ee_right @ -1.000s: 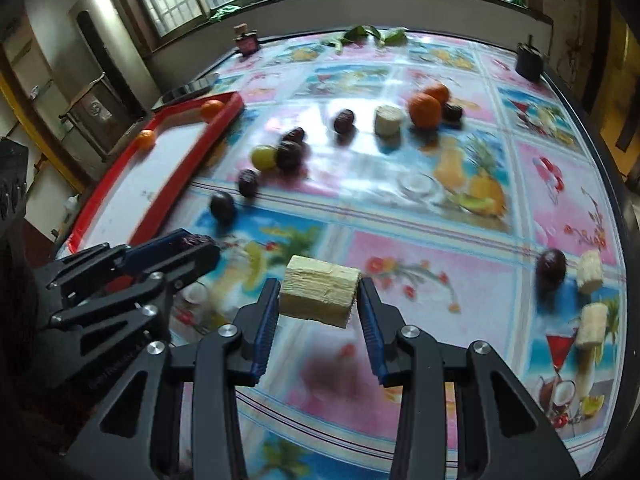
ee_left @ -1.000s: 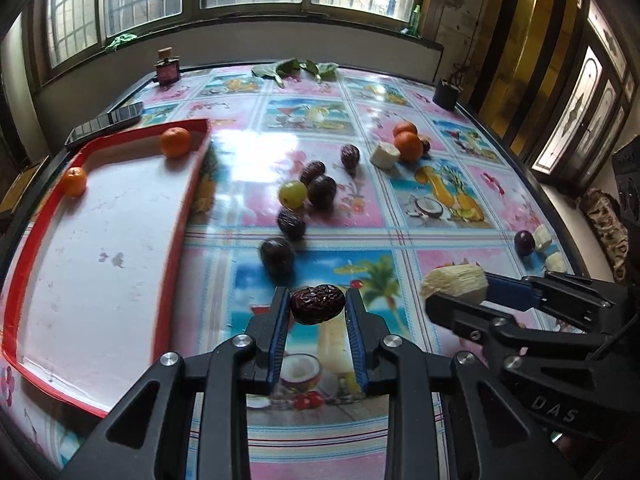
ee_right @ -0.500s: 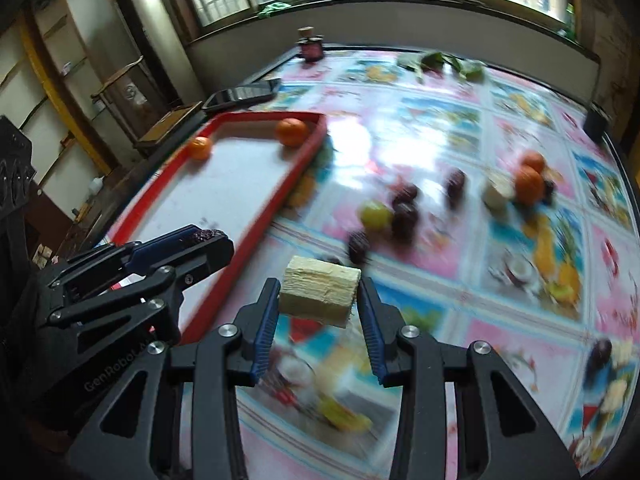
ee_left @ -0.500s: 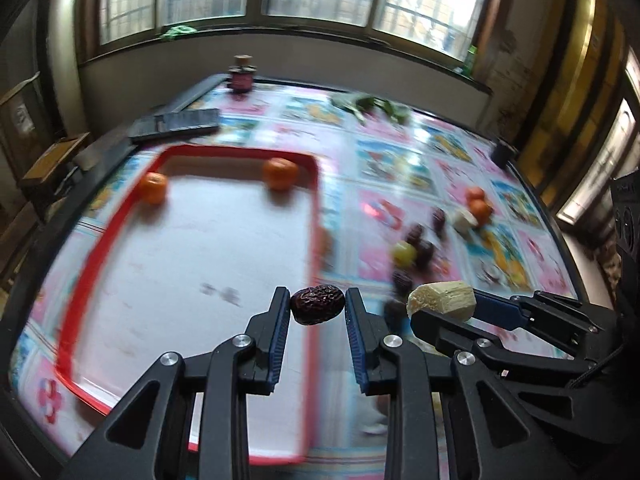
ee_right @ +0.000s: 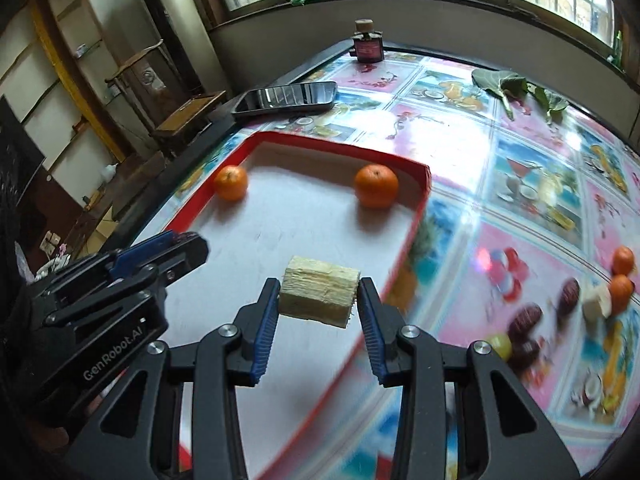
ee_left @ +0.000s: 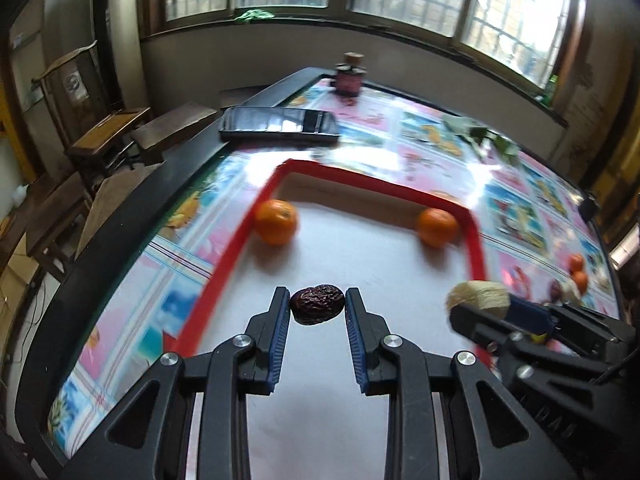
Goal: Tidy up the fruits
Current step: 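Carry the date and the cream cube over the tray, then open both grippers to release the date and cube into the tray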
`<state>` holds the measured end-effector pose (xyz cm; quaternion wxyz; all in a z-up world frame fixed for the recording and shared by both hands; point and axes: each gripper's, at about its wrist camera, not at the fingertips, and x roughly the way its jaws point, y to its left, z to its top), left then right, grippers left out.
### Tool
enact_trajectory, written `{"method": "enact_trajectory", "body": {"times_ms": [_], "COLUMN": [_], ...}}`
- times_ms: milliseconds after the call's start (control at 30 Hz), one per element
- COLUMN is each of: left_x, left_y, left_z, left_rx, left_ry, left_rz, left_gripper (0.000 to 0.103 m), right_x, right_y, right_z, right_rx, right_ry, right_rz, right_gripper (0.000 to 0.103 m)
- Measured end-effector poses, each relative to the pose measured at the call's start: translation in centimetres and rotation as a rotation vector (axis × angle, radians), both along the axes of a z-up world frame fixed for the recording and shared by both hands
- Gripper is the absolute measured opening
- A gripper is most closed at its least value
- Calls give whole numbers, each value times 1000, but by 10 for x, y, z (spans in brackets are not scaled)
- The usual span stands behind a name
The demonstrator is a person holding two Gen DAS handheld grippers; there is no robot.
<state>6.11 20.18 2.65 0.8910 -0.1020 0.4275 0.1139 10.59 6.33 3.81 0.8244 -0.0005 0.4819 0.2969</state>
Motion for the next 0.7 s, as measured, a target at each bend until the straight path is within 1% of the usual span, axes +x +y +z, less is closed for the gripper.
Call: {"method": "enact_trajectory", "body": {"times_ms": [100,200,300,333,400,467,533,567,600,633,667,700], "left_x": [14,24,30,32,36,38,41,41,41,40,39,37], "left_y": [13,22,23,24,27,27,27,27,27,26,25,24], "left_z": [-11,-21,-26,-28,-30,-30,-32,-33,-34,-35,-35,-34], "left_rx": [6,-20,-18,-30,-42,-32,-43,-54,-58,-53,-57,-53], "left_ry": [22,48,57,68,73,78,99,107,118,125,124,126], "left_rz": [36,59,59,56,67,81,83,83,86,97,97,102], "left_gripper": [27,27,27,27,27,27,28,39,46,58,62,62], "right_x": [17,35,42,44,46,49,52,53,53,54,54,53], "right_y": [9,20,28,31,34,36,36,36,36,36,37,37], "right_z": [-7,-20,-28,-30,-30,-31,-31,-31,-30,-29,-28,-27], "right_rx": [-4,-19,-25,-29,-39,-42,-45,-45,-47,-53,-65,-78], "right_ry": [14,46,64,62,54,53,58,58,57,50,43,33], "right_rz": [-23,-35,-23,-16,-6,-8,-13,-12,-11,-12,-12,-13], "right_gripper": [41,42,42,42,42,42,42,42,43,45,48,51]}}
